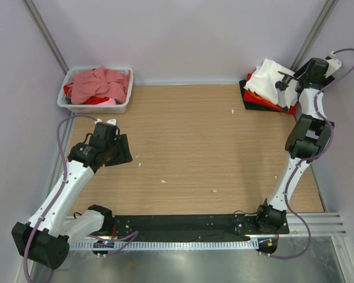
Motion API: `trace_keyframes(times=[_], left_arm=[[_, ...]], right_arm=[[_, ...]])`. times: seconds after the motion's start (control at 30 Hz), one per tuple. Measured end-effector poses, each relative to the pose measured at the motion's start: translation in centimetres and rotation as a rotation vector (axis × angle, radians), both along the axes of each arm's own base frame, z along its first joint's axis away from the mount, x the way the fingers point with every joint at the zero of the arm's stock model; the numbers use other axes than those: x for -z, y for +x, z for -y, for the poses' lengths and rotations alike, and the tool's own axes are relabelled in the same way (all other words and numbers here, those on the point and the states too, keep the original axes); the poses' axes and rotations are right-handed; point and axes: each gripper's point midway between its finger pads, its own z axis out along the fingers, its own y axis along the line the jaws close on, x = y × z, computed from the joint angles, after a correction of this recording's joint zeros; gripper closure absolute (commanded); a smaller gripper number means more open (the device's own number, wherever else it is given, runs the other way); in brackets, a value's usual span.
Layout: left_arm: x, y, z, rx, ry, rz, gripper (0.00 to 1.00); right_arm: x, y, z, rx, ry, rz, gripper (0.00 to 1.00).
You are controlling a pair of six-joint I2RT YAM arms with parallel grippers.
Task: Fold and stack the t-shirts
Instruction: Neatly place the folded tshirt to the corner
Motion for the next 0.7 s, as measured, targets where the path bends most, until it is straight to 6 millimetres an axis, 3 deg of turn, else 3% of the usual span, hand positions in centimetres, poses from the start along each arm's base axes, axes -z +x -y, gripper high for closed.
trace_keyframes(times=[0.07, 0.2, 0.27, 0.3, 0.37, 0.43, 0.5, 0.6, 0.7], left_arm=[[-0.5, -0.1, 0.0, 0.0, -0.008, 0.022, 0.43], [-1.4, -0.3, -0.1, 0.0, -0.021, 0.061, 0.43], [-1.7, -0.4, -0.1, 0.0, -0.025, 0.073, 0.42], [-1.8, -0.4, -0.1, 0.0, -0.026, 0.078, 0.43], [-1.9, -0.4, -0.2, 0.0, -0.028, 0.082, 0.43], [-1.9, -0.4, -0.2, 0.0, -0.028, 0.083, 0.43], [-1.9, -0.4, -0.2, 0.0, -0.028, 0.083, 0.43], [-1.9, -0.4, -0.2, 0.0, -0.028, 0.083, 0.42], [-1.9, -0.4, -0.1, 0.0, -0.028, 0.083, 0.42]], right_arm=[[-3.9, -1.2, -0.2, 0.008, -0.006, 0.063, 0.16], [-17.2, -2.1, -1.8, -0.096, -0.038, 0.35, 0.17], [-22.9, -1.8, -3.0, -0.183, -0.059, 0.491, 0.19], [-24.9, -1.6, -3.6, -0.232, -0.063, 0.546, 0.22], [-26.5, -0.8, -4.9, -0.316, -0.052, 0.599, 0.24], [-25.3, 1.0, -5.9, -0.389, -0.03, 0.599, 0.24], [-21.9, 3.2, -6.7, -0.441, 0.01, 0.557, 0.24], [-13.3, 6.9, -8.2, -0.495, 0.1, 0.437, 0.23], [-4.5, 9.2, -10.1, -0.525, 0.183, 0.313, 0.23]])
